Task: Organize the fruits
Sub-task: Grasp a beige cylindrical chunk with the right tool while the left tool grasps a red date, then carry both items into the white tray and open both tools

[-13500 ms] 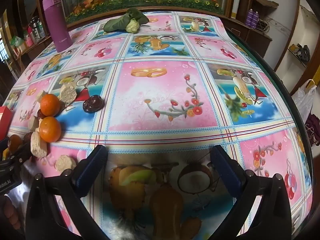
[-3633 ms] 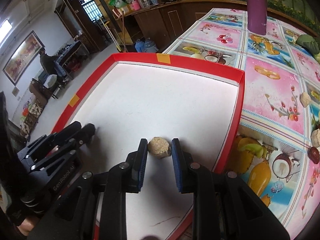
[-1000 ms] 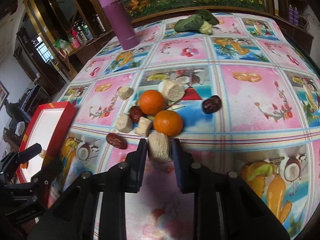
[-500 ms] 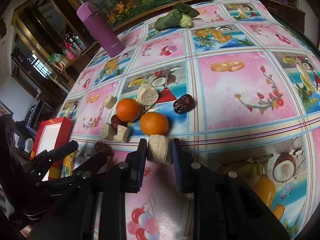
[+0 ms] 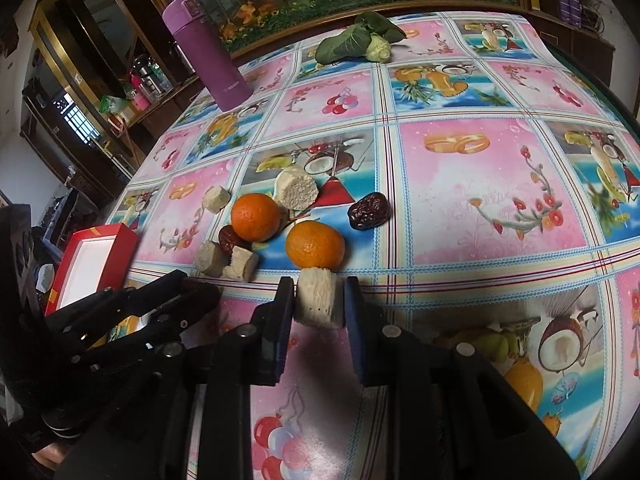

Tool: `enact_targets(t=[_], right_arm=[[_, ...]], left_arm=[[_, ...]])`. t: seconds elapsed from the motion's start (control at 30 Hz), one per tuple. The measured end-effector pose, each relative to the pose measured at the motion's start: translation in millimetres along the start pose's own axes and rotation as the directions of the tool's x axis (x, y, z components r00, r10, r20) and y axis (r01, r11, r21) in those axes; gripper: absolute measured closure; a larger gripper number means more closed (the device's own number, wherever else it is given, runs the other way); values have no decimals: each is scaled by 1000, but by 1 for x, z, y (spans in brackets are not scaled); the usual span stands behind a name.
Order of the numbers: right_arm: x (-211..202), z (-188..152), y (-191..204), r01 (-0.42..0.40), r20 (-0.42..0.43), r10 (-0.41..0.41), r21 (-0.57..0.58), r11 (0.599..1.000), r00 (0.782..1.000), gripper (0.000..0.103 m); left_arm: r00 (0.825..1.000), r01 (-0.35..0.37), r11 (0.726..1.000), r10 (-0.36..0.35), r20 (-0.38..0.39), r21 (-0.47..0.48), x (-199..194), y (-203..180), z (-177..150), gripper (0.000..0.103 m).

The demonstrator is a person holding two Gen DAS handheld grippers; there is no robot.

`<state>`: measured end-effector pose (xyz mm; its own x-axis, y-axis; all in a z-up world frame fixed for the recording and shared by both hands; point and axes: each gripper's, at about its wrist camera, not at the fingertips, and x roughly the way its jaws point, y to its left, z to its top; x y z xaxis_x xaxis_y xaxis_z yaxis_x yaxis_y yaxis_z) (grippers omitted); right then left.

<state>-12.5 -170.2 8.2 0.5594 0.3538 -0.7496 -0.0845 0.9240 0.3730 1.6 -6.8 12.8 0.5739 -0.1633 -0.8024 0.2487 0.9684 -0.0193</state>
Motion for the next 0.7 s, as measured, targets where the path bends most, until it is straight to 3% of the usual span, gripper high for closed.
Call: enact_targets(t=[0.17,0.43,0.7], right_arm=[[-4,-1,5,-2,18,2,-22,1000,1000,76],[-27,-11,45,-15,154,44,-185,983,987,76],[-19,-30,100,-143,95,173,-258,955,980,76]], left_arm=[[998,-31,999,32,58,-15,-26,7,-1,70],[988,-77,994,88,131,-82,-72,42,-15,70],[975,-158,966,185,123,-203,-98,110,-38,70]])
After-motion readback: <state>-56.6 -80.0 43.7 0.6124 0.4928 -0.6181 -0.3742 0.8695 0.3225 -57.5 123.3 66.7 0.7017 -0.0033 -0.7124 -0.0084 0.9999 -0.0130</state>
